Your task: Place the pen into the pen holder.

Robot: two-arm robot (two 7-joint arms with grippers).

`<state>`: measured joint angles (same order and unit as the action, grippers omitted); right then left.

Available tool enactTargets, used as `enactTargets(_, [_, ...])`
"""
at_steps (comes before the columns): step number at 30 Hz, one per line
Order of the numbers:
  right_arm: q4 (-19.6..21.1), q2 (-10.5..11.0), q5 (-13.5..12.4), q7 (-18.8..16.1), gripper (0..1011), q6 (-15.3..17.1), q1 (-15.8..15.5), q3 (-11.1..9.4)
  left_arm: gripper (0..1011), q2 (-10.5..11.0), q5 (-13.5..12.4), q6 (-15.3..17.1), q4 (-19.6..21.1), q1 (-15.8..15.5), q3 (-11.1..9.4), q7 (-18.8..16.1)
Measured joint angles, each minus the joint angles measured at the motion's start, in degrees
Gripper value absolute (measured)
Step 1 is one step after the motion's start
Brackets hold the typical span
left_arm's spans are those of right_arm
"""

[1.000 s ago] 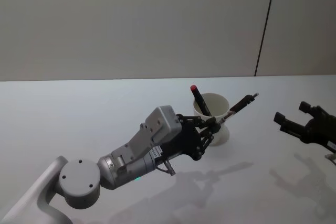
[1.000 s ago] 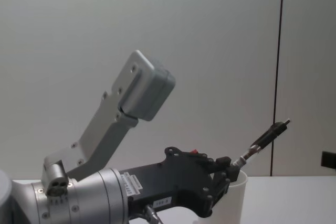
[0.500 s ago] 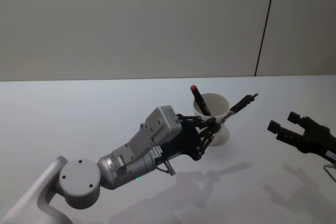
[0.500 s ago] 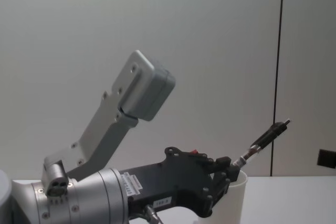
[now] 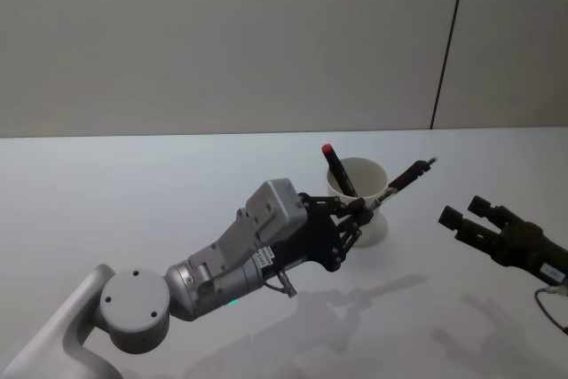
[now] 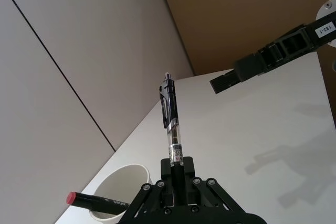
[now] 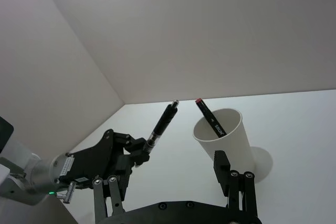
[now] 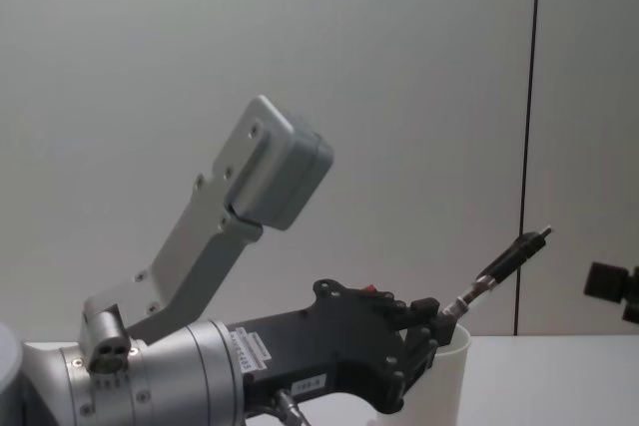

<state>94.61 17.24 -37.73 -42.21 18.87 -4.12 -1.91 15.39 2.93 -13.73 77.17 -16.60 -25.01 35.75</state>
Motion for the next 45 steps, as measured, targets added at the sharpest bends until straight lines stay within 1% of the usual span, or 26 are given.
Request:
enactTargets(1, [0.4,-0.1,-0.7,0.6,1002,0.2,-0.3,0.1,136,0.0,0.0,0.0,0.0,0.0,0.0,0.0])
enactTargets(2, [0.4,-0.1,-0.7,0.6,1002,0.2,-0.3,0.1,136,0.0,0.0,0.0,0.0,0.0,0.0,0.0])
enactTargets(5, [1.7,-0.5,-2.0,2.4,1002,0.5,-1.1,0.3,136,0.0,0.0,0.0,0.0,0.0,0.0,0.0])
enactTargets(8, [2.4,-0.8,-2.7,3.5,1002,0.7,-1.5,0.5,136,0.0,0.0,0.0,0.0,0.0,0.0,0.0])
enactTargets(9, [2.9,-0.9,-3.1,4.5,1002,0.9,-1.7,0.6,136,0.0,0.0,0.0,0.0,0.0,0.0,0.0])
enactTargets(11, [3.3,-1.1,-3.5,5.4,1002,1.1,-1.9,0.7,136,0.0,0.0,0.0,0.0,0.0,0.0,0.0])
enactTargets(13, [4.1,-1.4,-4.3,7.3,1002,1.7,-2.3,1.0,136,0.0,0.0,0.0,0.0,0.0,0.0,0.0])
enactTargets(14, [4.1,-1.4,-4.3,7.3,1002,1.7,-2.3,1.0,136,0.0,0.0,0.0,0.0,0.0,0.0,0.0])
enactTargets(17, [5.0,-1.7,-5.0,9.2,1002,2.4,-2.5,1.3,136,0.0,0.0,0.0,0.0,0.0,0.0,0.0])
enactTargets(19, [5.7,-2.1,-5.6,11.2,1002,3.2,-2.7,1.6,136,0.0,0.0,0.0,0.0,0.0,0.0,0.0])
enactTargets(20, [5.7,-2.1,-5.6,11.2,1002,3.2,-2.7,1.6,136,0.0,0.0,0.0,0.0,0.0,0.0,0.0])
enactTargets(23, [6.6,-2.7,-6.5,13.6,1002,4.1,-2.9,2.1,136,0.0,0.0,0.0,0.0,0.0,0.0,0.0])
enactTargets(27, [7.2,-3.1,-7.1,15.6,1002,4.9,-3.0,2.5,136,0.0,0.0,0.0,0.0,0.0,0.0,0.0])
enactTargets(35, [8.7,-4.7,-9.3,20.9,1002,6.6,-3.1,3.6,136,0.0,0.0,0.0,0.0,0.0,0.0,0.0])
enactTargets(45, [9.5,-6.3,-11.4,25.6,1002,7.2,-2.8,4.8,136,0.0,0.0,0.0,0.0,0.0,0.0,0.0])
